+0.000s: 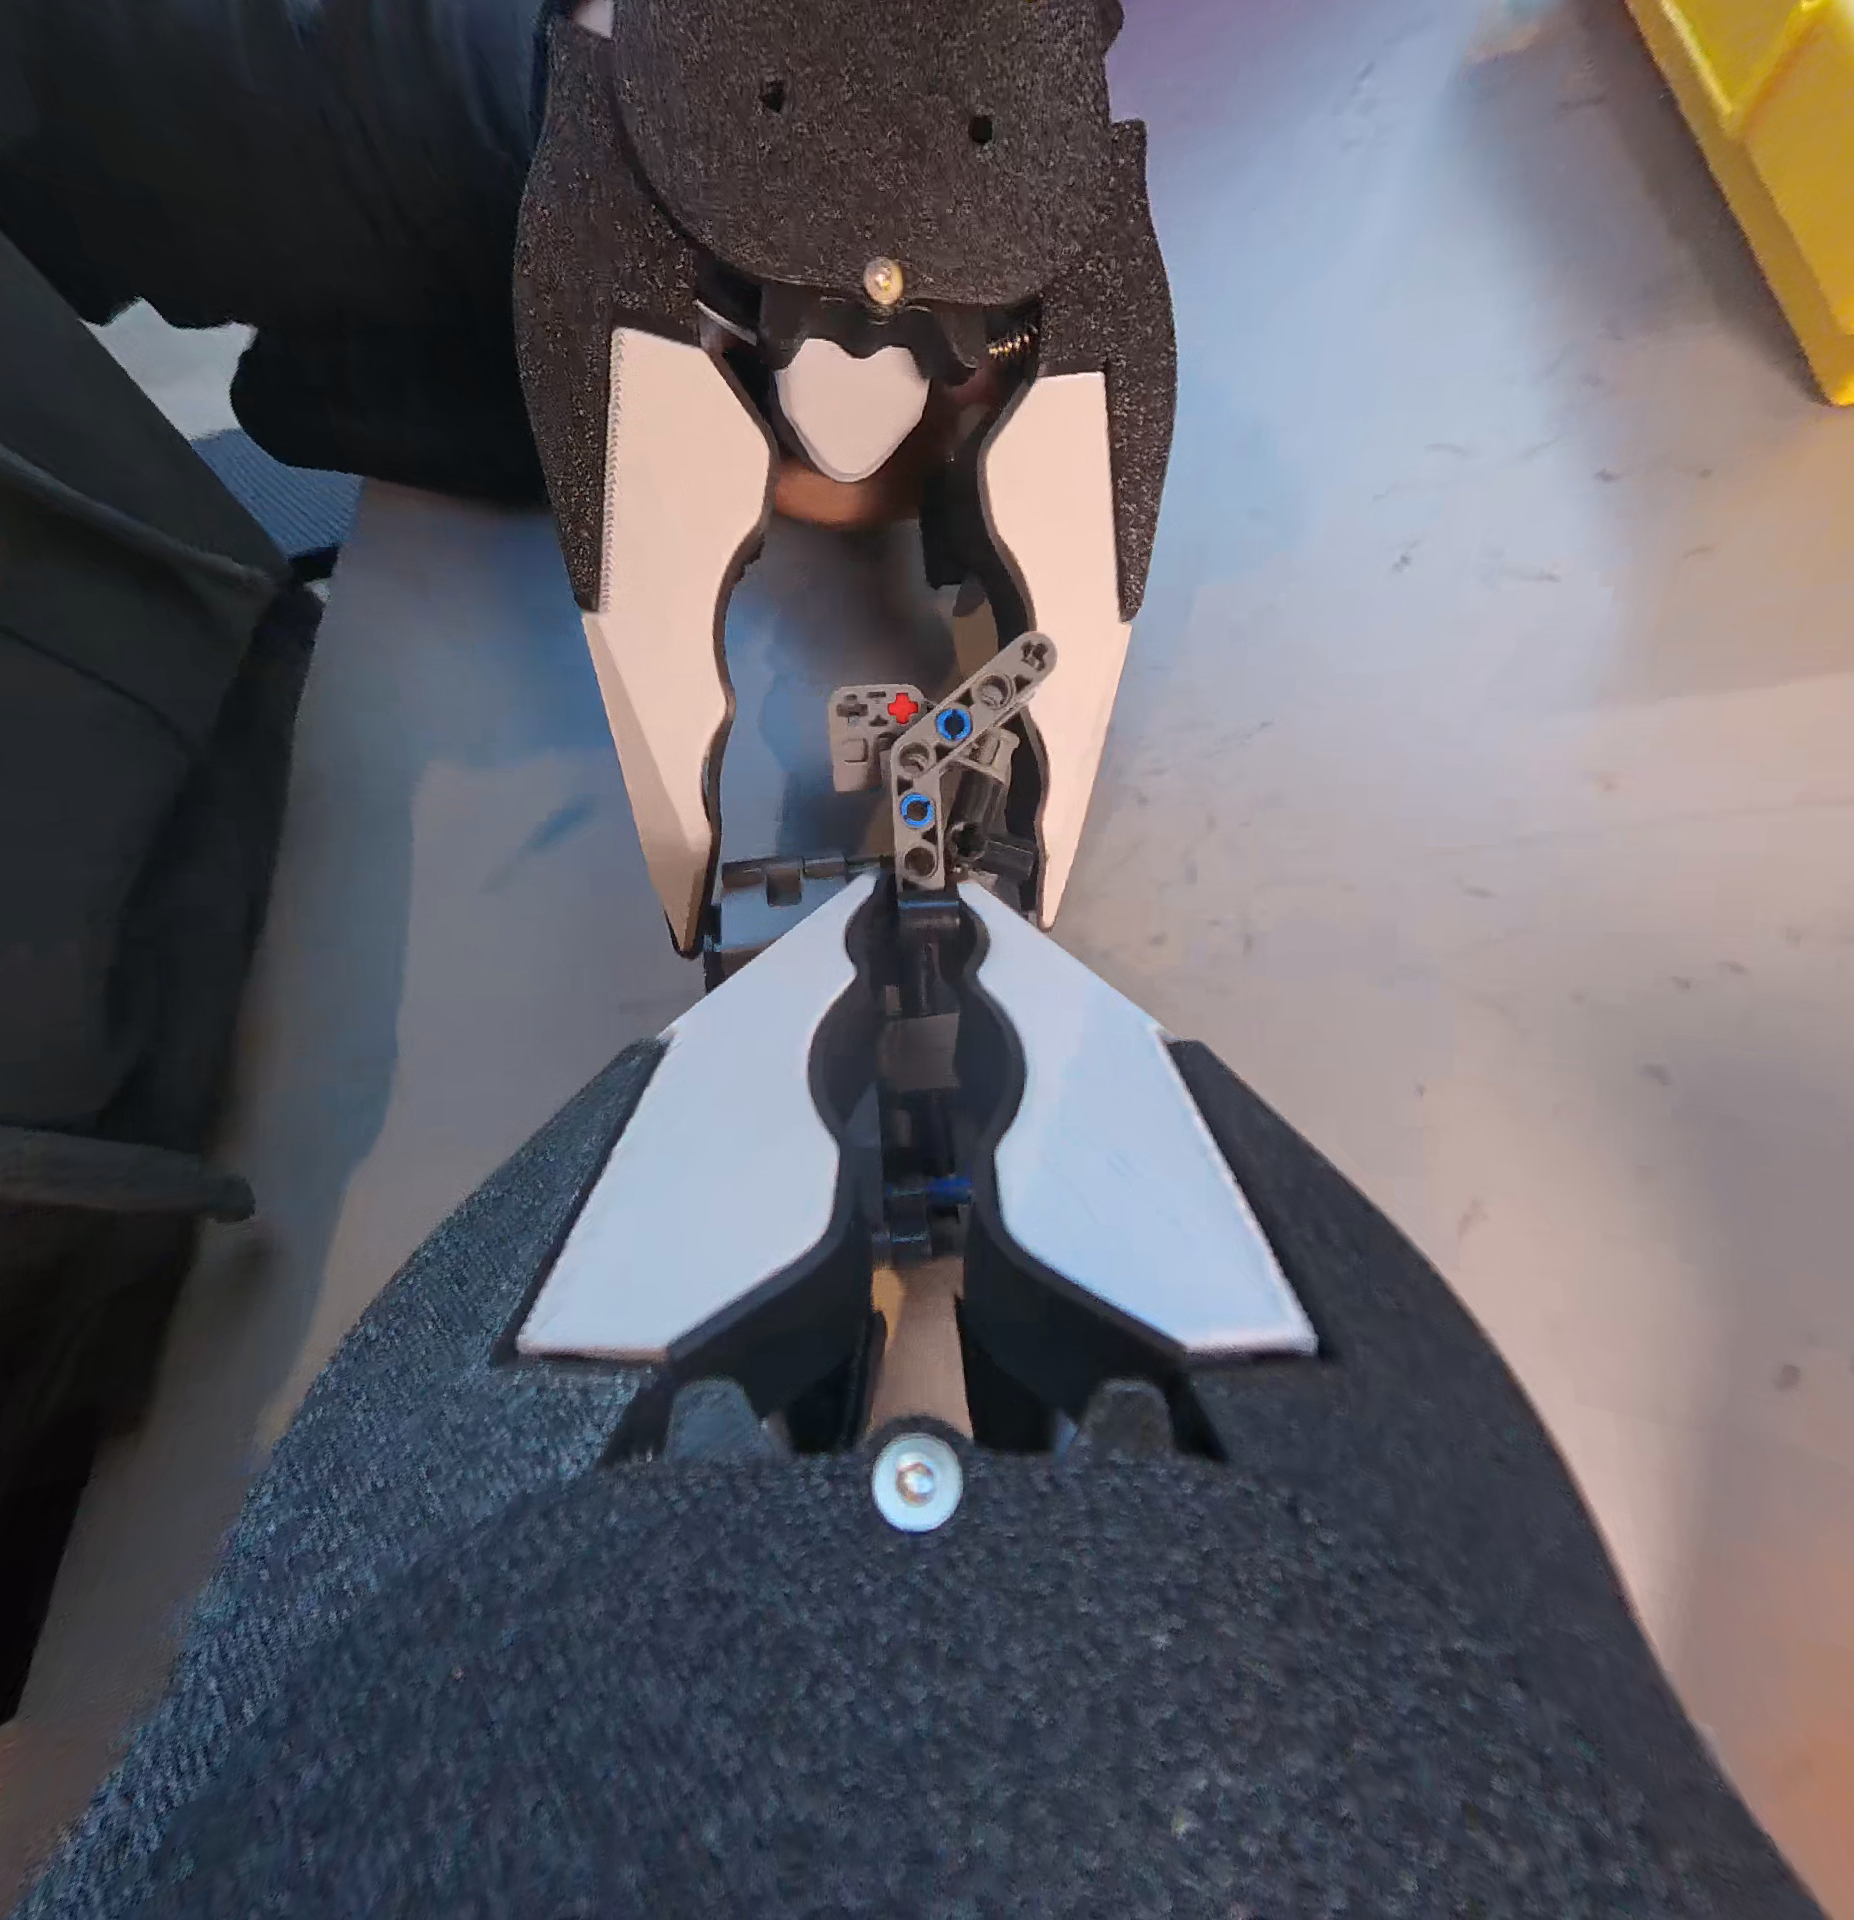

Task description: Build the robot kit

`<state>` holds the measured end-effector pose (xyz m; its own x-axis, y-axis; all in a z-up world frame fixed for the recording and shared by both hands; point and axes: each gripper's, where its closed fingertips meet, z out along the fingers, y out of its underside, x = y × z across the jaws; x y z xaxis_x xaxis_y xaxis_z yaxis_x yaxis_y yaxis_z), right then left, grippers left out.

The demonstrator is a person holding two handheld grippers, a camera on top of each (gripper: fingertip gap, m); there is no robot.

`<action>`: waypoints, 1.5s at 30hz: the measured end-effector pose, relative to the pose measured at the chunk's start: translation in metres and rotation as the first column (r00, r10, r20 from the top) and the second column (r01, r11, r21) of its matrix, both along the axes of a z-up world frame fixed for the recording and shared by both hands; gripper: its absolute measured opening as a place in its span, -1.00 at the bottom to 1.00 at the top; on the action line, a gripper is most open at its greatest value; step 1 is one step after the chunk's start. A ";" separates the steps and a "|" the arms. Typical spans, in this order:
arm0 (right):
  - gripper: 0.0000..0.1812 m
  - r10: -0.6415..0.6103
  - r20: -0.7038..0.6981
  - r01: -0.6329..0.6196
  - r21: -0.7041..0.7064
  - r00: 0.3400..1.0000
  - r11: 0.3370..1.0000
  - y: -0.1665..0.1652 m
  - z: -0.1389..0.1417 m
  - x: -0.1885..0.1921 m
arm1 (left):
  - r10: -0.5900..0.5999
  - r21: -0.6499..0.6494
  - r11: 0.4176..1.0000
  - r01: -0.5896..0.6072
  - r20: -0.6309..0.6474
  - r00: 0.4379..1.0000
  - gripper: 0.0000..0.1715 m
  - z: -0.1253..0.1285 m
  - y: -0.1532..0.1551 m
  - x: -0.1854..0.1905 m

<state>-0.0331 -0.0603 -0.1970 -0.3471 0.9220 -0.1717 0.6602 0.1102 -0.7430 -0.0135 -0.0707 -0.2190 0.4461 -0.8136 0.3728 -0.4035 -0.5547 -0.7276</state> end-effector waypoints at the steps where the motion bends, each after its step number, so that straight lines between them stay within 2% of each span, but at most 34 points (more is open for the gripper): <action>1: -0.93 0.005 0.000 -0.005 0.041 1.000 0.999 -0.002 0.001 -0.002 | 0.000 -0.002 1.000 0.000 0.001 1.000 -0.18 0.000 0.000 0.000; 3: -0.94 0.049 0.013 -0.050 0.099 0.999 0.994 -0.007 0.001 -0.001 | -0.018 -0.002 1.000 0.018 -0.001 1.000 -0.18 0.000 -0.004 0.003; 6: -0.94 0.004 -0.007 -0.004 -0.054 1.000 0.999 -0.001 0.002 0.002 | -0.002 -0.012 1.000 0.002 0.017 1.000 -0.17 0.002 -0.002 0.003; 8: -0.93 -0.009 -0.020 0.007 -0.088 1.000 0.996 0.000 0.001 0.004 | -0.002 -0.013 1.000 0.003 0.021 1.000 -0.18 0.003 -0.002 0.003; 10: -0.94 0.000 -0.017 -0.001 -0.045 1.000 0.999 -0.002 0.001 0.002 | -0.008 -0.014 1.000 0.009 0.013 1.000 -0.18 0.002 -0.002 0.003; 12: -0.94 0.040 -0.008 -0.039 0.075 0.999 0.996 -0.004 0.001 -0.001 | -0.008 -0.014 1.000 0.008 0.009 1.000 -0.18 0.001 -0.002 0.002; 14: -0.94 0.058 -0.018 -0.057 0.064 0.998 0.996 -0.006 0.001 0.000 | -0.019 -0.006 1.000 0.019 -0.001 1.000 -0.19 0.001 -0.004 0.003; 18: -0.93 -0.007 -0.043 0.006 -0.027 0.999 1.000 0.002 0.001 0.006 | 0.014 -0.009 1.000 -0.014 0.013 1.000 -0.18 0.004 0.001 -0.001; 23: -0.94 0.039 -0.013 -0.037 0.134 0.999 0.990 -0.006 0.002 -0.006 | 0.007 -0.010 1.000 -0.007 -0.004 1.000 -0.19 0.002 -0.001 0.002; 26: -0.93 -0.006 -0.036 0.006 0.011 0.999 1.000 0.002 0.003 -0.001 | 0.025 -0.007 1.000 -0.025 0.004 1.000 -0.19 0.004 0.001 0.000; 29: -0.94 -0.043 -0.043 0.041 -0.039 0.998 0.998 0.005 0.002 0.004 | 0.029 -0.018 0.999 -0.028 0.020 0.999 -0.18 0.006 0.002 -0.002; 33: -0.93 -0.006 -0.051 0.011 0.089 0.999 0.996 0.001 0.003 -0.004 | 0.019 -0.023 1.000 -0.018 0.014 1.000 -0.19 0.006 0.001 -0.002; 34: -0.94 -0.002 -0.059 0.006 0.075 0.998 0.997 0.001 0.004 -0.004 | 0.021 -0.022 1.000 -0.020 0.018 1.000 -0.19 0.006 0.000 -0.002; 36: -0.94 -0.051 -0.070 0.052 0.009 0.996 0.999 0.013 0.003 -0.003 | 0.026 -0.012 1.000 -0.026 0.027 0.999 -0.19 0.009 0.002 0.000; 37: -0.90 -0.083 -0.012 0.084 0.102 0.996 0.991 0.037 -0.014 0.004 | 0.012 -0.016 1.000 -0.011 0.055 0.998 -0.19 0.014 -0.001 0.001; 38: -0.93 -0.125 -0.028 0.125 0.006 0.992 0.992 0.038 -0.010 0.005 | 0.002 -0.004 1.000 -0.002 0.051 0.999 -0.19 0.016 -0.003 0.002; 39: -0.93 -0.088 -0.026 0.088 0.012 0.996 0.996 0.026 -0.007 0.004 | -0.017 -0.009 1.000 0.017 0.049 0.999 -0.20 0.015 -0.007 0.005; 40: -0.91 -0.038 -0.051 0.044 0.136 0.998 0.990 0.019 -0.002 0.002 | -0.033 -0.023 0.999 0.034 0.046 0.998 -0.19 0.014 -0.011 0.008; 42: -0.94 -0.079 -0.136 0.091 0.083 0.988 0.992 0.020 0.029 -0.009 | -0.052 -0.001 0.999 0.052 0.058 0.997 -0.18 0.016 -0.012 0.013; 43: -0.93 -0.091 -0.133 0.110 0.148 0.987 0.983 0.031 0.029 -0.009 | -0.066 0.012 0.998 0.065 0.047 0.997 -0.18 0.017 -0.013 0.014; 45: -0.93 -0.109 -0.153 0.126 0.109 0.982 0.986 0.034 0.035 -0.009 | -0.057 0.026 0.998 0.056 0.032 0.998 -0.18 0.014 -0.012 0.012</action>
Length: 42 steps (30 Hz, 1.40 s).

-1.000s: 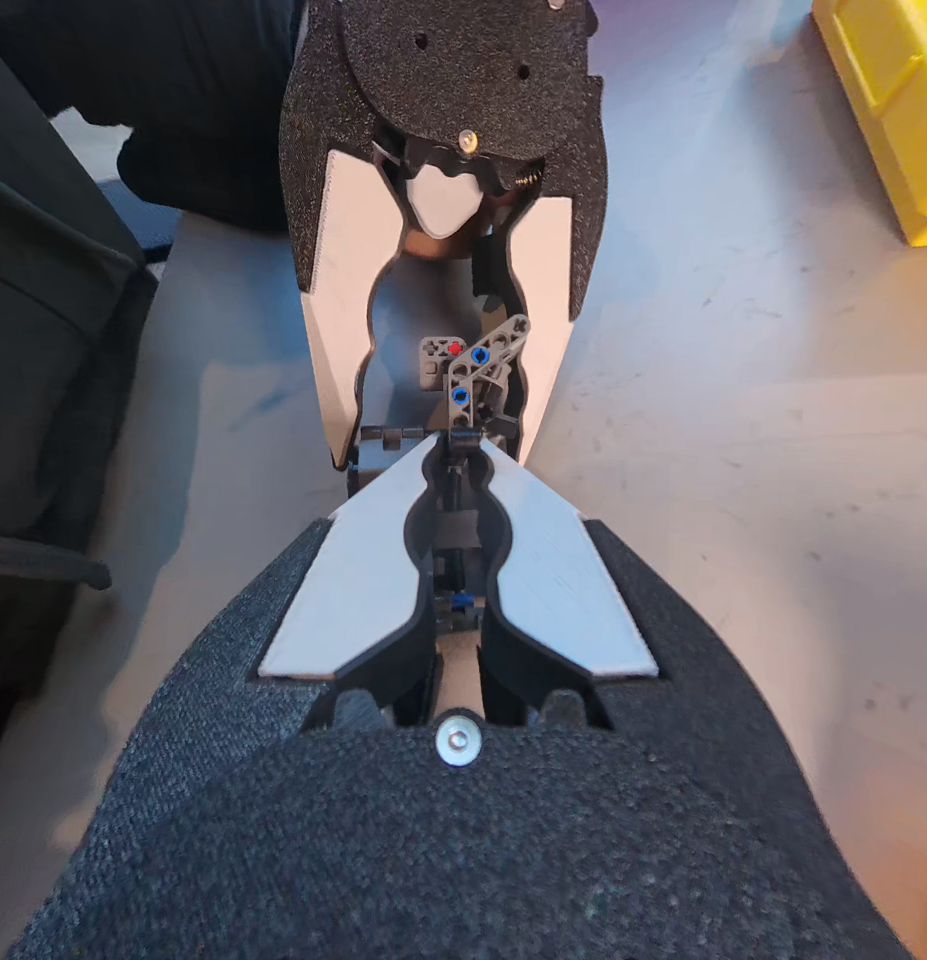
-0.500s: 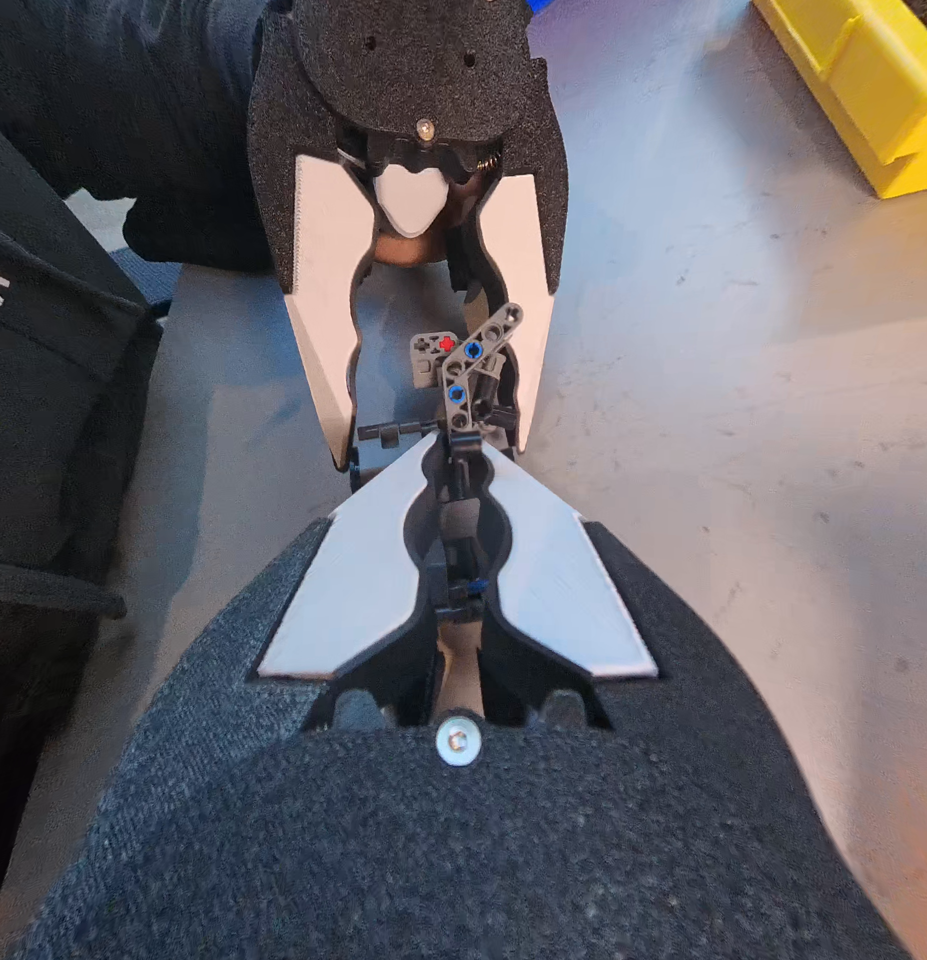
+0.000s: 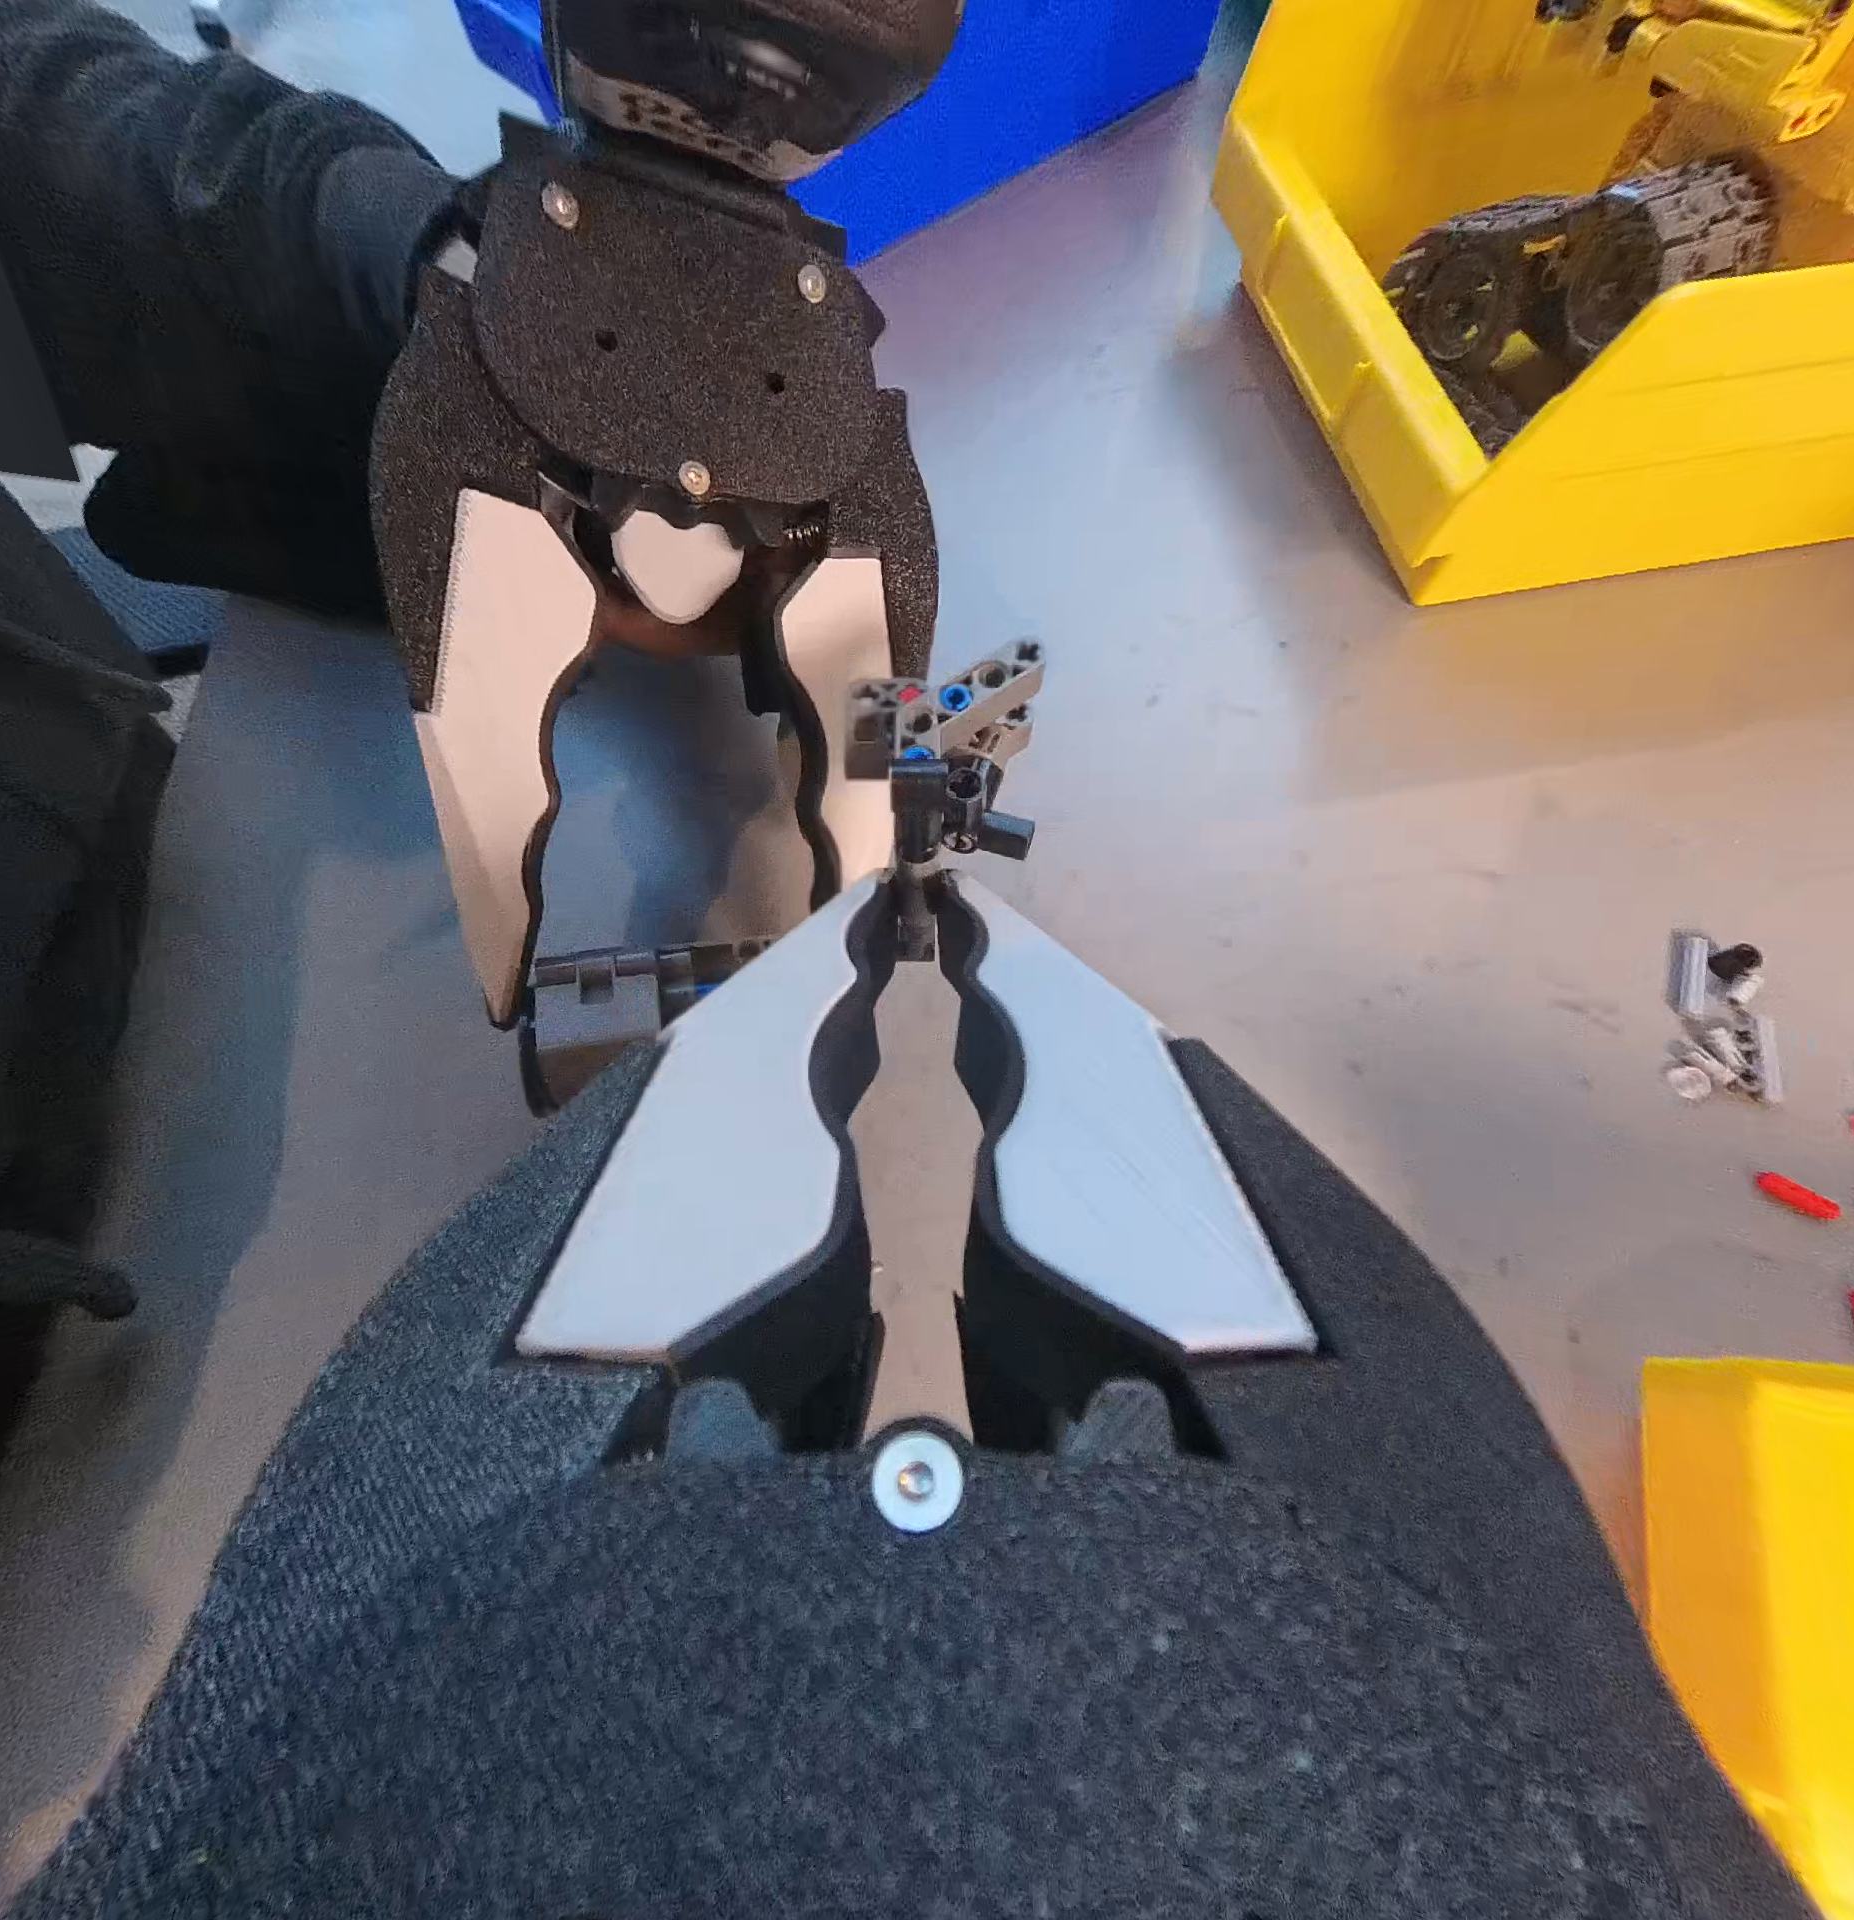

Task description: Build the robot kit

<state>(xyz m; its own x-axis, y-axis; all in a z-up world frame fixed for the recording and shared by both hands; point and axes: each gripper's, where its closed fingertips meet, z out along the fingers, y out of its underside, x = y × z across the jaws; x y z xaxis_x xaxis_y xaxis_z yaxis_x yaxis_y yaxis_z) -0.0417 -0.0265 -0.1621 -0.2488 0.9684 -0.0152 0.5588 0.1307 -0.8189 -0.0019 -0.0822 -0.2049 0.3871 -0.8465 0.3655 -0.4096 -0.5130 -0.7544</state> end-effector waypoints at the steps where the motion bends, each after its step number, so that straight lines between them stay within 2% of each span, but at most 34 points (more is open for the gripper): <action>1: -0.93 0.000 -0.017 -0.001 -0.019 1.000 1.000 -0.001 0.002 0.001 | 0.005 -0.003 1.000 -0.005 -0.001 1.000 -0.18 -0.001 0.001 -0.002; 5: -0.92 0.022 -0.094 -0.040 -0.188 0.995 0.981 -0.011 0.005 0.002 | 0.004 0.009 1.000 -0.004 -0.014 1.000 -0.17 -0.004 0.002 -0.003; 7: -0.92 -0.001 -0.092 -0.022 -0.254 0.996 0.967 -0.012 -0.003 0.005 | 0.000 0.009 1.000 0.000 -0.031 1.000 -0.17 -0.009 0.001 -0.004; 10: -0.92 -0.014 -0.074 -0.006 -0.271 0.997 0.962 -0.015 -0.019 0.009 | 0.008 0.015 1.000 -0.007 -0.036 0.999 -0.17 -0.012 0.004 -0.005; 14: -0.92 -0.027 -0.091 0.000 -0.282 0.995 0.960 -0.014 -0.017 0.009 | 0.016 0.008 1.000 -0.016 -0.020 1.000 -0.17 -0.013 0.006 -0.005; 17: -0.92 0.002 -0.057 -0.015 -0.227 0.998 0.974 -0.015 -0.021 0.007 | 0.020 0.008 1.000 -0.020 -0.015 1.000 -0.16 -0.013 0.007 -0.006; 19: -0.92 0.015 -0.073 -0.030 -0.210 0.997 0.977 -0.015 -0.015 0.004 | 0.028 0.012 1.000 -0.028 0.026 0.999 -0.14 -0.006 0.009 -0.008; 22: -0.93 0.007 -0.154 -0.050 -0.281 0.988 0.958 -0.017 0.003 0.001 | 0.063 -0.003 0.998 -0.063 0.131 0.989 -0.12 0.013 0.016 -0.017; 23: -0.92 -0.001 -0.187 -0.058 -0.308 0.982 0.950 -0.018 0.008 0.000 | 0.076 0.001 0.997 -0.077 0.172 0.982 -0.16 0.021 0.019 -0.020; 26: -0.92 -0.036 -0.306 -0.093 -0.395 0.952 0.914 -0.020 0.028 -0.003 | 0.077 0.021 0.996 -0.088 0.305 0.949 -0.46 0.046 0.021 -0.023; 31: -0.92 -0.057 -0.397 -0.125 -0.418 0.916 0.900 -0.027 0.039 -0.005 | 0.084 0.085 0.988 -0.126 0.384 0.919 -0.91 0.065 0.024 -0.024; 34: -0.92 -0.036 -0.378 -0.133 -0.411 0.925 0.902 -0.029 0.034 -0.002 | 0.058 0.113 0.988 -0.101 0.332 0.942 -0.92 0.061 0.020 -0.024; 38: -0.79 0.041 -0.287 -0.141 -0.337 0.957 0.931 -0.027 0.025 0.008 | 0.038 0.101 0.993 -0.067 0.261 0.964 -0.92 0.050 0.016 -0.024; 42: -0.79 0.134 -0.172 -0.173 -0.240 0.976 0.955 -0.031 0.015 0.012 | 0.028 0.078 0.996 -0.044 0.196 0.980 -0.92 0.036 0.014 -0.020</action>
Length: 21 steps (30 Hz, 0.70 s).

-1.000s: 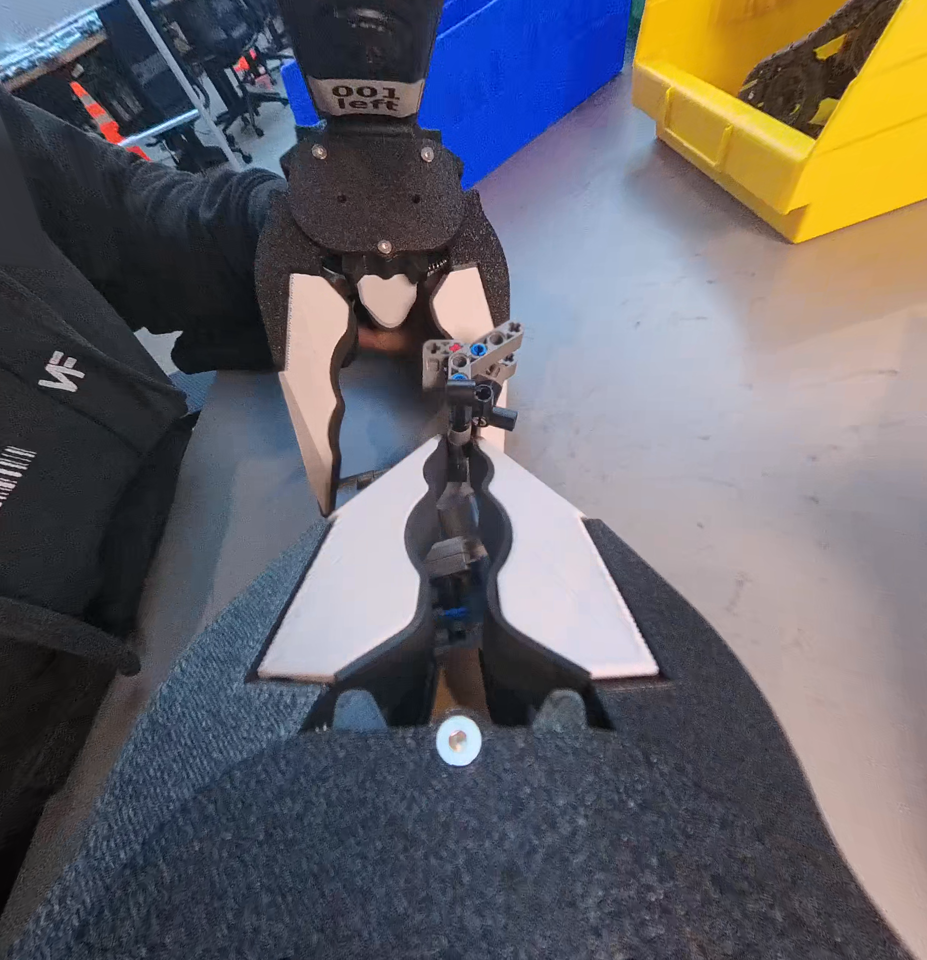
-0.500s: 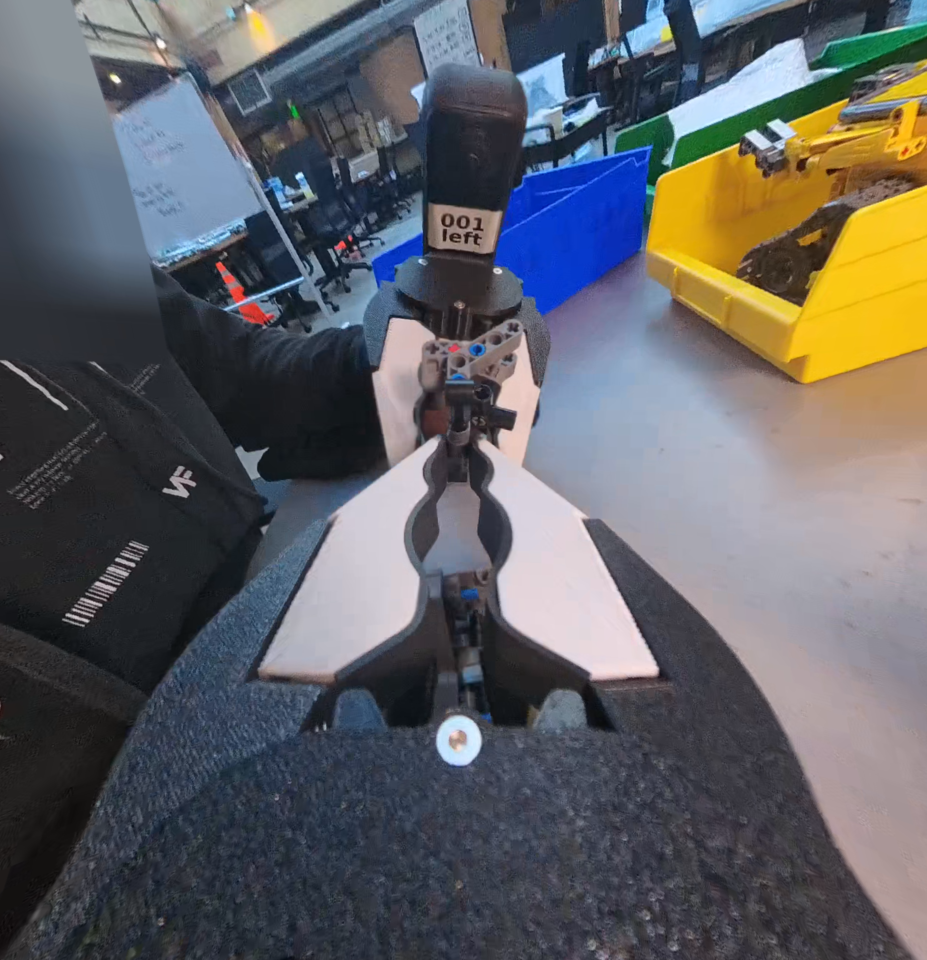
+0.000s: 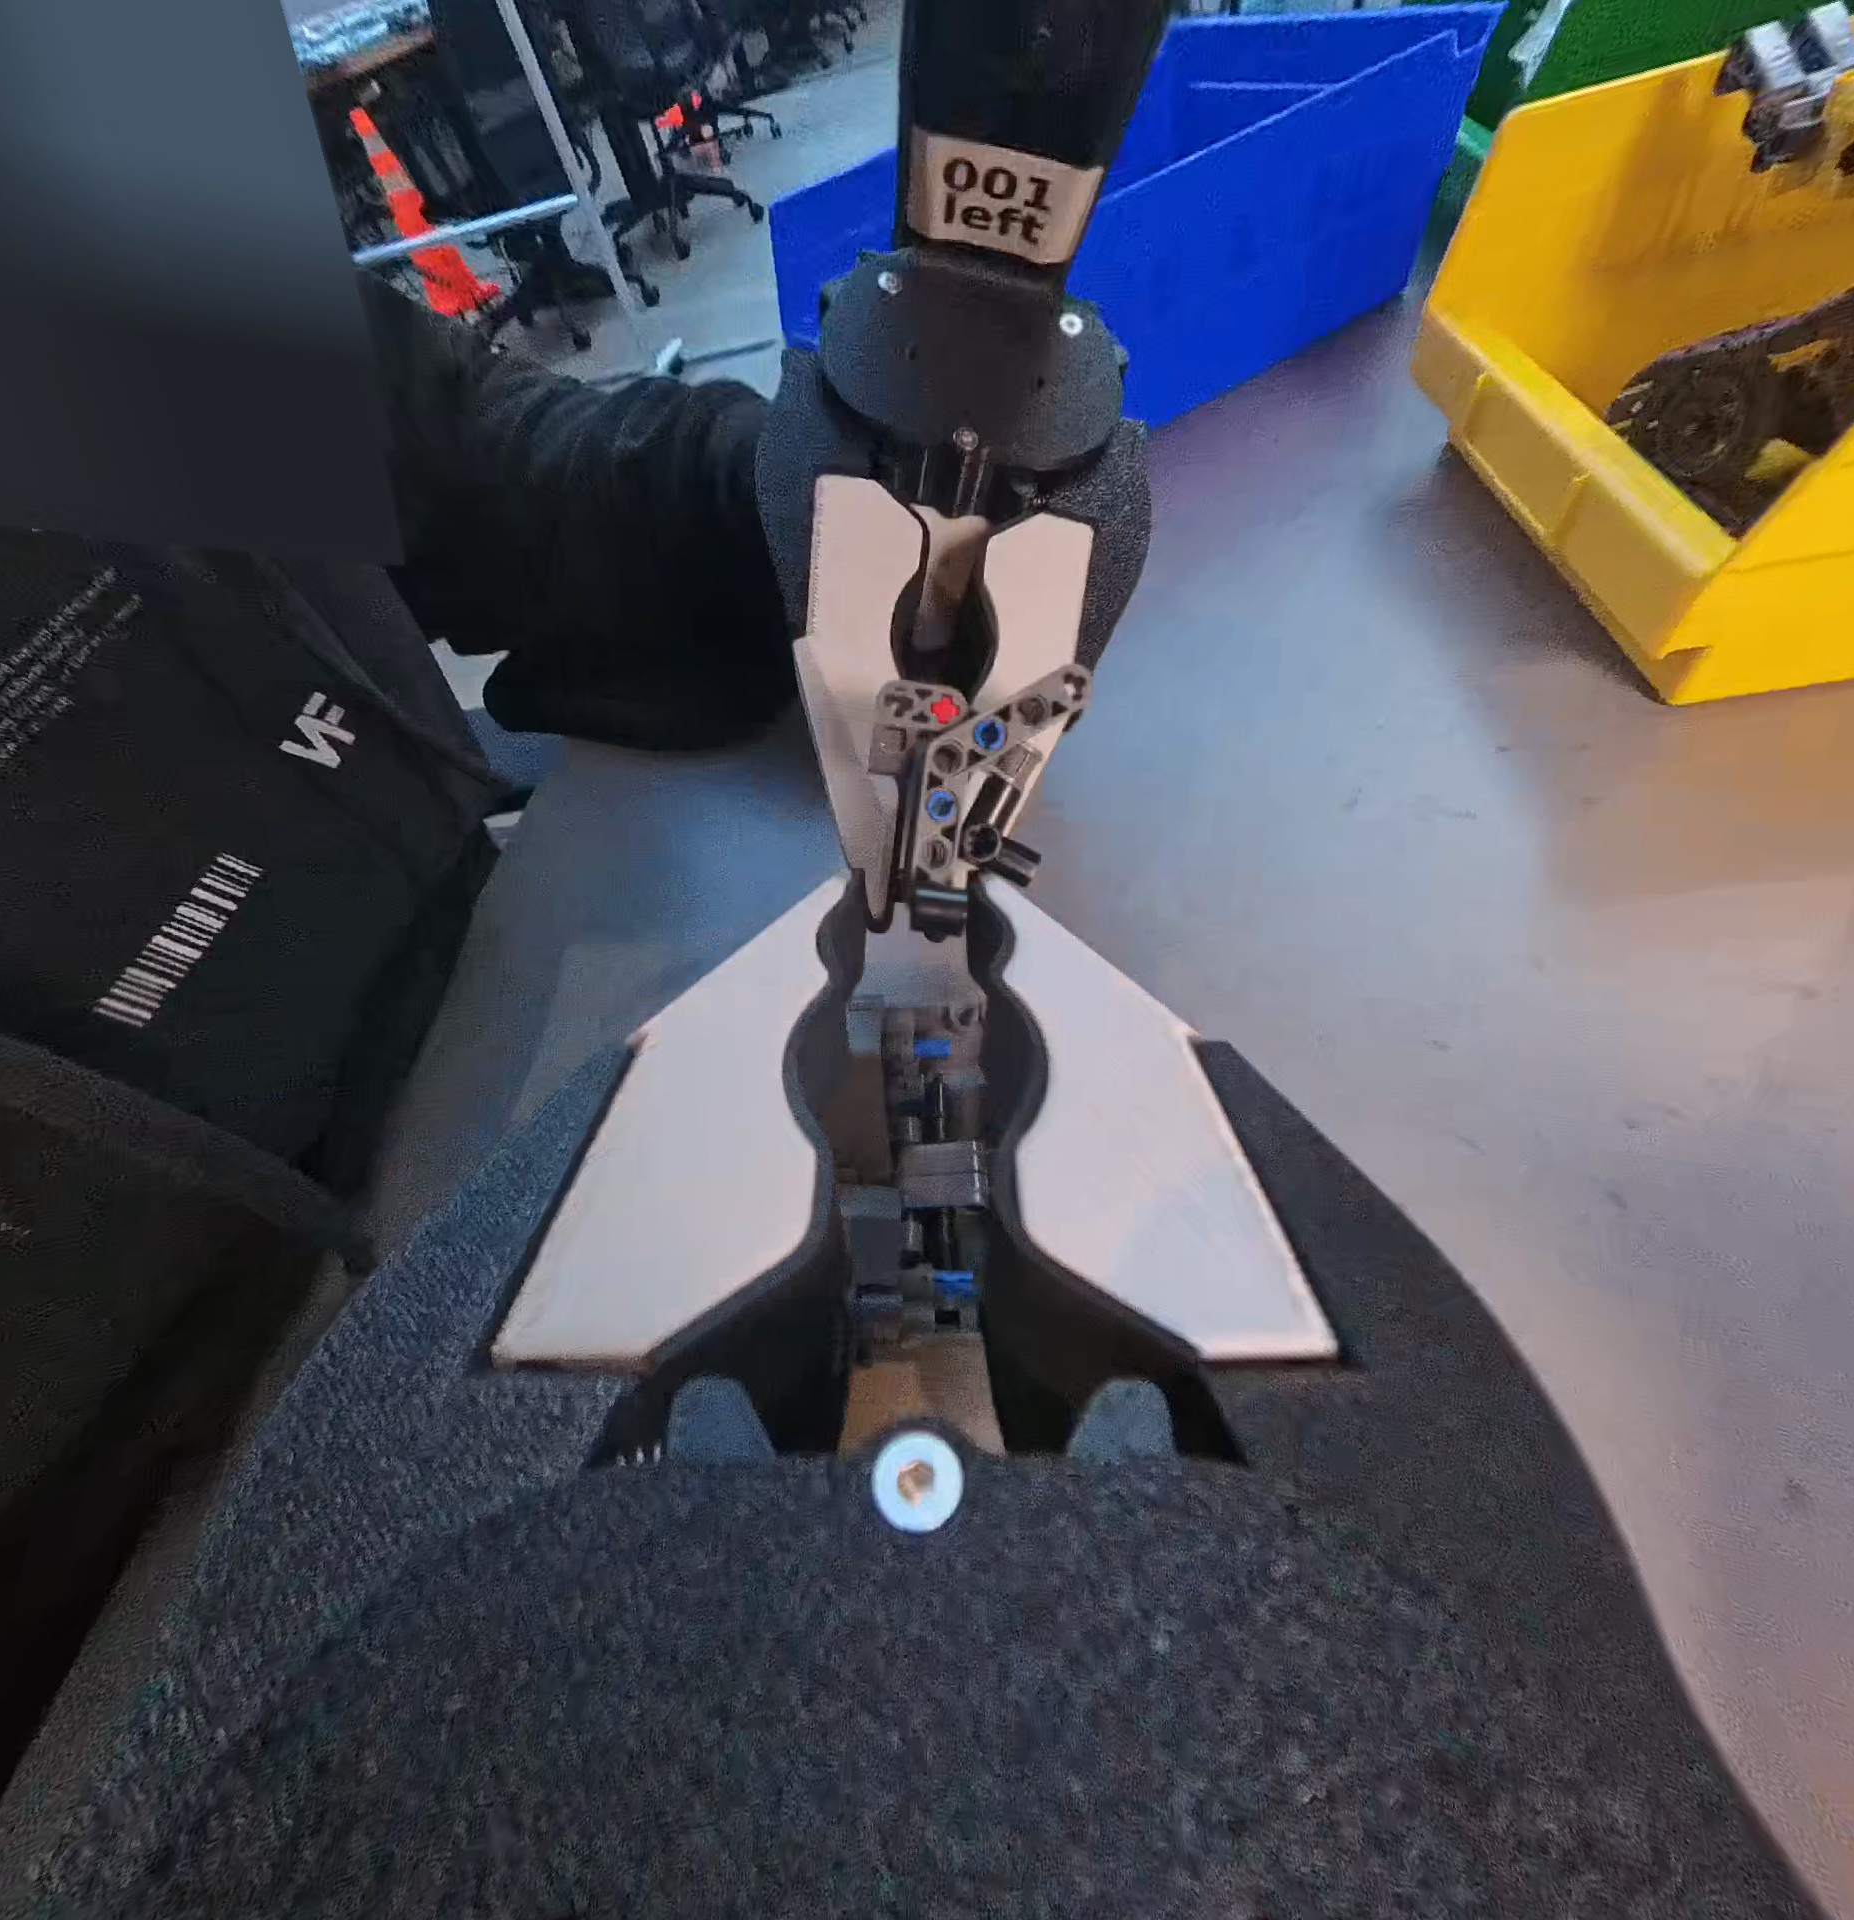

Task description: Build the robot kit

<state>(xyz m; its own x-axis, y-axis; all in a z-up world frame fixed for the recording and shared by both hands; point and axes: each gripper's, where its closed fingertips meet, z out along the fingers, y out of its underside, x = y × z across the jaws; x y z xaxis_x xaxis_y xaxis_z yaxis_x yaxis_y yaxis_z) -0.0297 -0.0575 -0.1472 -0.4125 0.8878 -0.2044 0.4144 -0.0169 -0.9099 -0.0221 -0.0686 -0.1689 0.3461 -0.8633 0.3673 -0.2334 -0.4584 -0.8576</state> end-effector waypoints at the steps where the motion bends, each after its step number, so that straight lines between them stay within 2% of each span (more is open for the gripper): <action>1: -0.80 0.008 0.027 -0.008 0.025 1.000 1.000 0.000 -0.003 0.000 | 0.002 -0.002 1.000 -0.002 -0.014 1.000 -0.92 -0.002 0.000 0.000; 8: -0.93 0.028 0.149 -0.037 0.056 0.988 0.998 0.003 -0.016 0.000 | 0.018 -0.019 1.000 -0.020 -0.093 0.995 -0.92 -0.017 0.002 -0.001; 12: -0.92 0.006 0.102 -0.010 0.040 0.995 0.999 0.009 -0.013 0.000 | 0.057 -0.008 0.998 -0.058 -0.067 0.996 -0.91 -0.013 0.008 -0.004; 13: -0.93 -0.007 0.094 0.003 0.045 0.996 0.999 0.012 -0.015 0.002 | 0.063 -0.015 0.998 -0.064 -0.064 0.996 -0.86 -0.012 0.009 -0.007; 16: -0.93 -0.018 0.113 0.012 0.049 0.993 0.999 0.014 -0.025 0.008 | 0.045 -0.071 0.996 -0.051 -0.086 0.995 -0.33 -0.018 0.005 -0.010; 18: -0.92 -0.017 0.148 0.006 0.070 0.989 0.998 0.013 -0.034 0.010 | 0.023 -0.101 0.994 -0.036 -0.124 0.992 -0.07 -0.027 -0.001 -0.002; 21: -0.92 0.003 0.197 -0.019 0.081 0.980 0.997 0.010 -0.040 0.010 | 0.022 -0.088 0.995 -0.041 -0.204 0.979 0.04 -0.043 -0.004 0.012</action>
